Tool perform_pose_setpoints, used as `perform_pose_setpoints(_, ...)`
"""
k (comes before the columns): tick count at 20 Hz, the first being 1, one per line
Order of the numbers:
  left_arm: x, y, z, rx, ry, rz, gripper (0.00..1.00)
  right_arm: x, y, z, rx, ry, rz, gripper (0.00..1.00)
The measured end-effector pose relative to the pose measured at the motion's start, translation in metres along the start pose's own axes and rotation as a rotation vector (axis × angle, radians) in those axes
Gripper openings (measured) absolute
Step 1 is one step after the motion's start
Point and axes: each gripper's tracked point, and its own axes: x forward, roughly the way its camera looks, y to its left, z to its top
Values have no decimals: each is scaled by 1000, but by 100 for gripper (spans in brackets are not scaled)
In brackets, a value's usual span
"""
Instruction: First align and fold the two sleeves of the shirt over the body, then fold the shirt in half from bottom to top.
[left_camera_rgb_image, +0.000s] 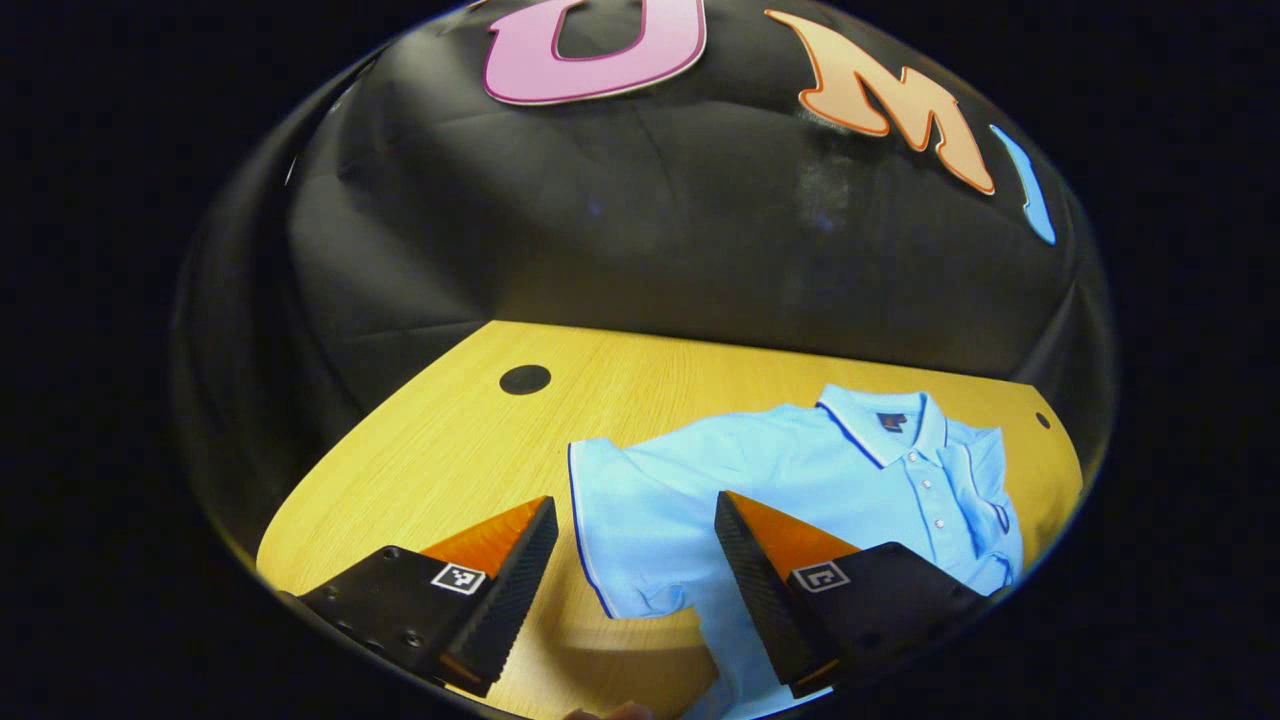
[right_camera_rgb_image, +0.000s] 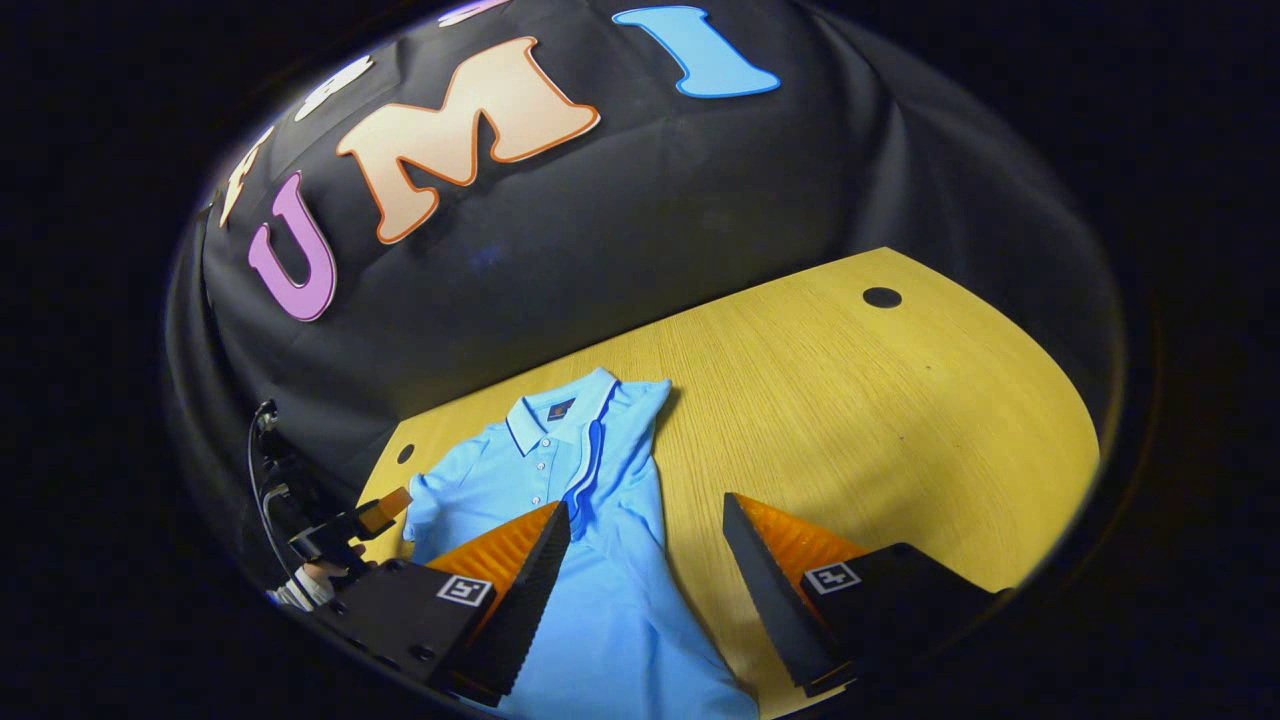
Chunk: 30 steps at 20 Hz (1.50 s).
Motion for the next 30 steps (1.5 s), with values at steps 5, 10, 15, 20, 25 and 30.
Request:
perform_pose_setpoints(5, 20, 13, -29, -35, 97, 34, 95, -13, -2, -2, -27, -5, -2, 91)
perform_pose_setpoints(10, 24, 5, -28, -8, 97, 7, 83, -21, -4, 0, -47, -14, -1, 97)
perform_pose_setpoints(15, 26, -10, -20, 27, 95, -9, 2, -34, -13, 2, -47, -29, 3, 92)
perform_pose_setpoints(20, 12, -39, 13, 45, 23, -34, 0, -52, -32, 4, -28, -49, -11, 97)
perform_pose_setpoints(25, -4, -102, 29, 51, 10, -137, 0, -63, -42, 3, -15, -61, -11, 97)
perform_pose_setpoints(30, -11, -161, 23, 127, 15, -211, 0, -67, -47, 1, -11, -59, -13, 97)
